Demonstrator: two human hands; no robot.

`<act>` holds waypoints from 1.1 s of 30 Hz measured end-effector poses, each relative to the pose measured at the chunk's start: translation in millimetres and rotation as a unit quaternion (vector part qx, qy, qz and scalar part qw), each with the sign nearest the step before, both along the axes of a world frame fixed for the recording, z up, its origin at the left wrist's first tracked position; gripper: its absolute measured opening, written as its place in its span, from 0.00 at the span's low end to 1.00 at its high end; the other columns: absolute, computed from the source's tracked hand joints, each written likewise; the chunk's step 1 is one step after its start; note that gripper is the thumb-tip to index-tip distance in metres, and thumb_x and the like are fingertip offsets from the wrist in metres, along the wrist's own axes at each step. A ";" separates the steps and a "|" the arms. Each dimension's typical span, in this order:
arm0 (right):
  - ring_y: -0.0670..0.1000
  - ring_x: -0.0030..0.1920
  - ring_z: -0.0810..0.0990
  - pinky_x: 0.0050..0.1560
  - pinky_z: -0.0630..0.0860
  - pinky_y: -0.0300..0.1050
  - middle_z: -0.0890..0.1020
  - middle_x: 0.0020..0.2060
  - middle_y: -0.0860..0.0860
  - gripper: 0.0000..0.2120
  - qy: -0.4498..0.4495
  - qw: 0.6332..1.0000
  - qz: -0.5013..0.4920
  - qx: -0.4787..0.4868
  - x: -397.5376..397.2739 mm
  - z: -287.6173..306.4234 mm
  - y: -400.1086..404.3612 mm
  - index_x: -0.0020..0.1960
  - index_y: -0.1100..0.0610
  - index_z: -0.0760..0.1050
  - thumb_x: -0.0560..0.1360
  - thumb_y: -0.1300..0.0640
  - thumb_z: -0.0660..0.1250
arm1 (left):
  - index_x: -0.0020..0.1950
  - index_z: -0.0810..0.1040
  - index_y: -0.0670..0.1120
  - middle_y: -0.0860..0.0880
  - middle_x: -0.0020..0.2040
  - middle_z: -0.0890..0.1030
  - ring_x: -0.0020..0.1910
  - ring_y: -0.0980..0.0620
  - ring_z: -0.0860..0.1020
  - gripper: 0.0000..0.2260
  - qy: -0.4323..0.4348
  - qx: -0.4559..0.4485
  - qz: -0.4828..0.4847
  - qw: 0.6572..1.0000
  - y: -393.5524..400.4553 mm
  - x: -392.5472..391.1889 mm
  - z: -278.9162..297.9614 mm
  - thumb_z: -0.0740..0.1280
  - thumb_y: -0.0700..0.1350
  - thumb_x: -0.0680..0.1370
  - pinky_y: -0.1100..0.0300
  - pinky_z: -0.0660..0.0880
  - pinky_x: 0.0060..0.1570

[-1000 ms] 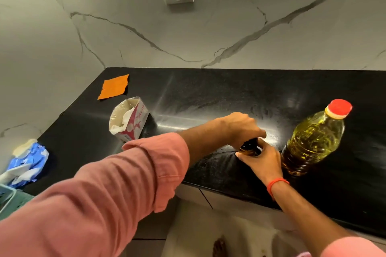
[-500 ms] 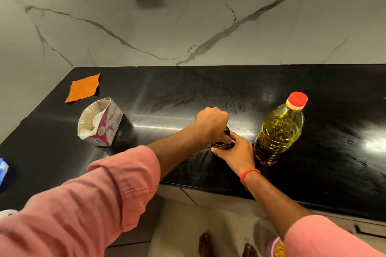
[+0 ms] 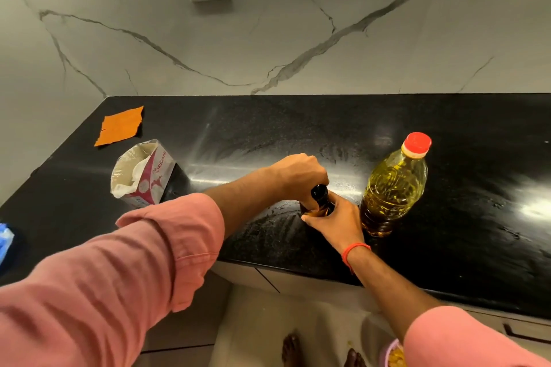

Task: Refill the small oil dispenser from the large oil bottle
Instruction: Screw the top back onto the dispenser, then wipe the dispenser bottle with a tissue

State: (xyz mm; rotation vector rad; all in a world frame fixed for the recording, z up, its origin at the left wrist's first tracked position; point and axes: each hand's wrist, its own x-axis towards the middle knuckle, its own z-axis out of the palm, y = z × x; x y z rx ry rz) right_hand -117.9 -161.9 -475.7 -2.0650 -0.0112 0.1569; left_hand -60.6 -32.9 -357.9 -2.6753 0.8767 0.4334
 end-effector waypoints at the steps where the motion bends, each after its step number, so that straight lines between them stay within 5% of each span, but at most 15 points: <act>1: 0.40 0.45 0.83 0.51 0.82 0.42 0.86 0.42 0.42 0.19 -0.003 1.000 -0.001 0.001 -0.7 0.0 0.3 0.50 0.48 0.83 0.61 0.52 0.83 | 0.56 0.81 0.48 0.51 0.40 0.78 0.37 0.49 0.77 0.17 0.002 -0.001 0.006 1.000 -0.8 -1.3 0.6 0.72 0.58 0.75 0.55 0.80 0.38; 5: 0.43 0.45 0.83 0.50 0.82 0.43 0.85 0.42 0.43 0.18 -0.009 1.000 -0.011 0.019 -3.6 -2.5 1.4 0.50 0.48 0.82 0.63 0.54 0.83 | 0.67 0.78 0.50 0.48 0.50 0.84 0.47 0.45 0.83 0.25 -0.014 -0.017 0.063 0.998 -3.4 -11.5 -2.4 0.72 0.61 0.74 0.53 0.81 0.41; 8: 0.49 0.48 0.84 0.49 0.78 0.44 0.85 0.43 0.46 0.19 -0.029 0.999 -0.009 0.029 -6.6 -2.7 3.7 0.52 0.51 0.81 0.65 0.58 0.82 | 0.79 0.63 0.52 0.44 0.57 0.83 0.52 0.42 0.82 0.39 -0.031 -0.068 0.138 0.988 -1.0 -25.9 -9.2 0.74 0.62 0.72 0.53 0.76 0.42; 13: 0.54 0.57 0.82 0.56 0.77 0.48 0.84 0.56 0.53 0.35 -0.026 0.998 0.018 0.061 -16.0 2.7 7.5 0.67 0.50 0.74 0.64 0.62 0.83 | 0.83 0.51 0.55 0.43 0.60 0.80 0.56 0.39 0.80 0.52 -0.046 -0.189 0.257 0.947 17.7 -66.8 -25.5 0.76 0.65 0.67 0.49 0.77 0.48; 17: 0.59 0.64 0.78 0.63 0.74 0.59 0.80 0.63 0.55 0.44 -0.024 0.997 0.036 0.059 -22.5 9.0 7.8 0.71 0.45 0.66 0.62 0.58 0.85 | 0.81 0.55 0.58 0.45 0.66 0.78 0.63 0.42 0.78 0.47 -0.065 -0.230 0.359 0.902 56.5 -101.6 -15.8 0.76 0.65 0.69 0.46 0.77 0.56; 23: 0.59 0.76 0.66 0.75 0.64 0.60 0.66 0.77 0.55 0.57 -0.025 0.998 0.038 0.037 -31.4 26.0 9.4 0.81 0.46 0.51 0.63 0.52 0.84 | 0.68 0.76 0.56 0.53 0.64 0.81 0.61 0.51 0.80 0.23 -0.051 -0.279 0.512 0.811 158.9 -135.8 0.7 0.73 0.59 0.74 0.51 0.77 0.61; 27: 0.56 0.77 0.65 0.75 0.63 0.60 0.66 0.77 0.53 0.56 -0.057 0.997 0.019 0.056 -27.1 37.1 11.0 0.75 0.30 0.49 0.63 0.54 0.84 | 0.62 0.81 0.56 0.55 0.57 0.84 0.55 0.53 0.81 0.16 -0.113 -0.278 0.594 0.747 240.0 -142.9 3.7 0.71 0.55 0.75 0.51 0.79 0.58; 33: 0.56 0.74 0.69 0.74 0.64 0.62 0.71 0.74 0.52 0.48 -0.034 0.997 -0.016 0.070 -19.9 35.2 21.4 0.67 0.24 0.54 0.65 0.52 0.82 | 0.62 0.81 0.57 0.54 0.56 0.83 0.55 0.51 0.81 0.16 -0.197 -0.241 0.656 0.687 339.3 -150.5 0.5 0.73 0.52 0.74 0.51 0.80 0.56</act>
